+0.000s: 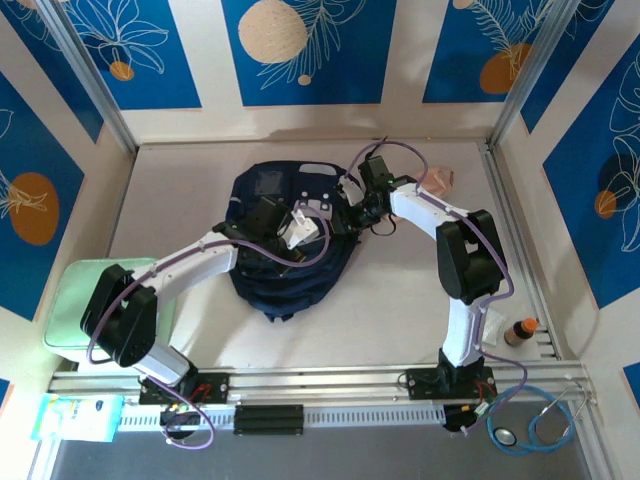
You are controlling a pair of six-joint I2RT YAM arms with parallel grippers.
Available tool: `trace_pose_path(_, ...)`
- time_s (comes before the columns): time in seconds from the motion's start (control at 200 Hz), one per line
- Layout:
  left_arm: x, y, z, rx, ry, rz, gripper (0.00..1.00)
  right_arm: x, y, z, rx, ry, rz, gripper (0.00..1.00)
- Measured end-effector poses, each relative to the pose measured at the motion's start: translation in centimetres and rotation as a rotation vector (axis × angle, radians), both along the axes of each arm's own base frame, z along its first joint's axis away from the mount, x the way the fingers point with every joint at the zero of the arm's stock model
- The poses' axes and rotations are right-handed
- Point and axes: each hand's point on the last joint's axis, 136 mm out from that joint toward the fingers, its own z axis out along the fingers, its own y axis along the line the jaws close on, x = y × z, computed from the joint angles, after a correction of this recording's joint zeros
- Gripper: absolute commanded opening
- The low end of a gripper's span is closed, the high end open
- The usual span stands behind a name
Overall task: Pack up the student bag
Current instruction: Unzip the student bag at the center of the table.
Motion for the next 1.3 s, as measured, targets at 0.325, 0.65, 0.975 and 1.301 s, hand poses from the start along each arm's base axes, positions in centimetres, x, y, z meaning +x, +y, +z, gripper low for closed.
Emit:
trace_pose_path(0.325, 0.0, 0.1, 0.0, 0.002, 0.0, 0.0, 0.0, 0.6, 0.2, -1.4, -0.112, -0.009, 0.013, 0.27)
trace_pose_path(0.65, 0.0, 0.1, 0.0, 0.003, 0.001, 0.0, 0.0, 0.8, 0.0, -1.6, -0.137, -0.003, -0.004, 0.26)
trace_pose_path(0.975, 0.1, 0.1, 0.0, 0.005, -0.001, 0.002, 0.0, 1.3, -0.1, -1.5, -0.13, -0.001, -0.07, 0.0)
trace_pose_path(1.301, 0.1, 0.2, 0.0, 0.005, -0.002, 0.011, 0.0, 0.3, -0.9, 1.3, 0.052, -0.006, -0.171, 0.0)
